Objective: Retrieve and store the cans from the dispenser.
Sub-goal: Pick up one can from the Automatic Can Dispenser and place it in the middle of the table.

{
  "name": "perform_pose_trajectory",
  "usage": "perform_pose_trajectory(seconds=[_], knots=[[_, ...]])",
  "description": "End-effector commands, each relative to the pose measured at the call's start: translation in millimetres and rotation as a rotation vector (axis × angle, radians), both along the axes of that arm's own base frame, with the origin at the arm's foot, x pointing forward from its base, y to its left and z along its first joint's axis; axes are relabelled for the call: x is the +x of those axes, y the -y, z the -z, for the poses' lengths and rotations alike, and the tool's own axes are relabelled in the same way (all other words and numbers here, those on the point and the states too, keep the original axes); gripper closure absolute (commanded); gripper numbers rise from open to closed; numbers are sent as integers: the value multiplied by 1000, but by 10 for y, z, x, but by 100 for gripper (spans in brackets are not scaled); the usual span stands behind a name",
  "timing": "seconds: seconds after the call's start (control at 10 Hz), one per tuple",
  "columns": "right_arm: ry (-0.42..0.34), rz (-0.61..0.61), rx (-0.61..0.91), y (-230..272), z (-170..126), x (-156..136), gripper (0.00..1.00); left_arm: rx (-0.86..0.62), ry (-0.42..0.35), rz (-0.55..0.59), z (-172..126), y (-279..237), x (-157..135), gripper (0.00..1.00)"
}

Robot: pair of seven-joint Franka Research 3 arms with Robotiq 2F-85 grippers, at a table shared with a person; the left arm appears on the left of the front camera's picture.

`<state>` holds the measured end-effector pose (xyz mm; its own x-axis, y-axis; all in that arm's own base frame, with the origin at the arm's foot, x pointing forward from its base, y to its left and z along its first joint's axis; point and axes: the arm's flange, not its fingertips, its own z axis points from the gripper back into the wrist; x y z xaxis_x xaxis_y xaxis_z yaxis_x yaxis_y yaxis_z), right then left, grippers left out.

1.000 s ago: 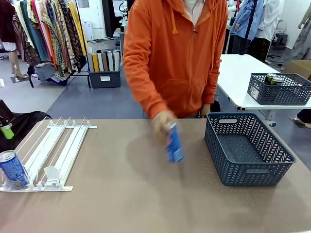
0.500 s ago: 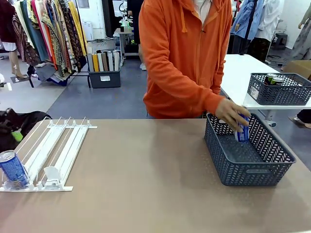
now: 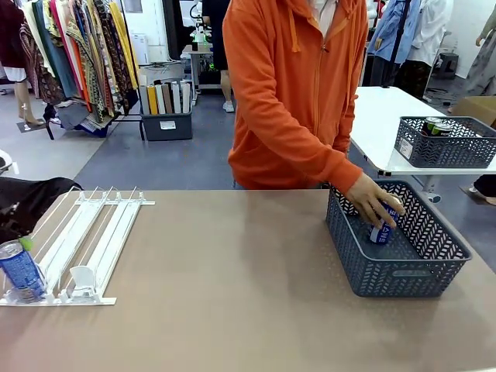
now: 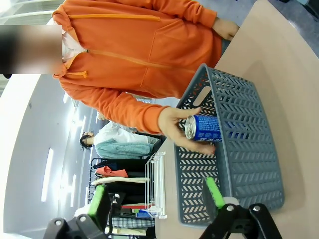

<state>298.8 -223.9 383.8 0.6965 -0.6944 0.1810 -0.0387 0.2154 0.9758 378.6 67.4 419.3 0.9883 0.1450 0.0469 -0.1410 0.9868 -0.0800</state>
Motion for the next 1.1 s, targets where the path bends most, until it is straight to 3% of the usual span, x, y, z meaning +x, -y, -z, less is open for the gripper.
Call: perform_pose_trajectory(seconds=[0.0, 0.2, 0.6, 0.7, 0.8, 0.9, 1.0], knots=[[3, -4, 2, 11, -32, -3, 0, -31, -15, 43, 111, 38, 4, 0], [3, -4, 2, 11, -32, -3, 0, -35, -60, 60, 209, 90, -10, 0], [3, -4, 2, 11, -32, -3, 0, -28, -61, 62, 198, 110, 17, 0], [3, -4, 2, 11, -32, -3, 0, -19, -80, 69, 195, 127, 3, 4], [3, -4, 2, 11, -32, -3, 0, -16, -89, 90, 161, 153, -18, 62], [3, -4, 2, 11, -32, -3, 0, -18, -96, 106, 141, 152, -24, 100], [3, -4, 2, 11, -32, -3, 0, -12, -94, 95, 142, 153, -22, 100]])
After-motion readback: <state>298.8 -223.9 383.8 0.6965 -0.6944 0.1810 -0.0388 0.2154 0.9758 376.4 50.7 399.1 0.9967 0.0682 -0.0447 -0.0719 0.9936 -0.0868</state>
